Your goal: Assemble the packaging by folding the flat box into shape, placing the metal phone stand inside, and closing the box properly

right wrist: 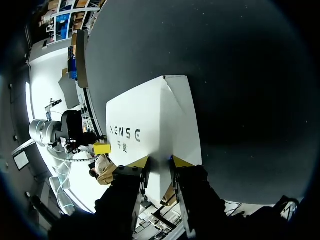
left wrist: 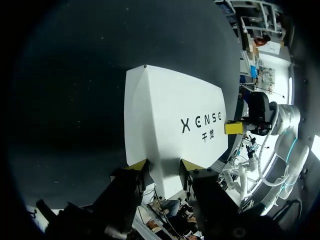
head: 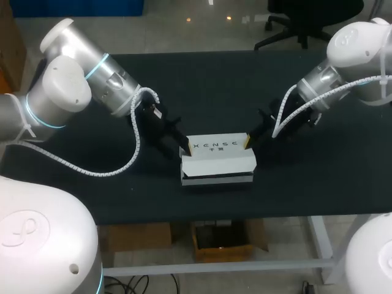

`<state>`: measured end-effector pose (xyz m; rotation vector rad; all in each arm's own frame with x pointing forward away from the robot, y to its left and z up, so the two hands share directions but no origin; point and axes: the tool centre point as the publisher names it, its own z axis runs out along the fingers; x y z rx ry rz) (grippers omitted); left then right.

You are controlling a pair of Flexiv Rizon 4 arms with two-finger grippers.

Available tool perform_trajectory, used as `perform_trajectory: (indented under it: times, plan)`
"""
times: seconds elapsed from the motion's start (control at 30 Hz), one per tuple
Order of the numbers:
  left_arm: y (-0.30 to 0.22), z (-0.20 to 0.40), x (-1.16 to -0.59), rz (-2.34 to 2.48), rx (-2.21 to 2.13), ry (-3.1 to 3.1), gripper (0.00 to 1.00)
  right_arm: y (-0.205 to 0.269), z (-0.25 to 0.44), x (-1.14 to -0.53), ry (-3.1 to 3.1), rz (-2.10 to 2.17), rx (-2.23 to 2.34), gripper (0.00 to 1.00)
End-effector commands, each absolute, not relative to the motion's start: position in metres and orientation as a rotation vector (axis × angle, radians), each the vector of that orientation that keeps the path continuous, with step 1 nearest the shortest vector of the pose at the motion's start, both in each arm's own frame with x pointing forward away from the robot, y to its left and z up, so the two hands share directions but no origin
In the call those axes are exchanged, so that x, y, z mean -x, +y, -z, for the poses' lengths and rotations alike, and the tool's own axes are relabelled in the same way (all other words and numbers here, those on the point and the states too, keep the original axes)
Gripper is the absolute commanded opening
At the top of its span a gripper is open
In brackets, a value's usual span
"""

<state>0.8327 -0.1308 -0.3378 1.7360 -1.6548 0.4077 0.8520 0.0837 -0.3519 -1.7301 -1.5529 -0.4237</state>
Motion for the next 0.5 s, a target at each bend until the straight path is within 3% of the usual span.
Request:
perform_trajectory:
  times: [0.03,0.5]
  plan:
    - [-0.136,0.3362,-0.8374,-0.392,-1.731,-1.653,0.39,0.09,0.351,-0.857,-1.55,0.406,1.716,0.24]
    - [-0.1364,0.3347,-0.8397,-0.358,-1.729,-1.621,0.41,0.0909,0.3526,-0.8569,-1.524,0.384,1.707,0.24]
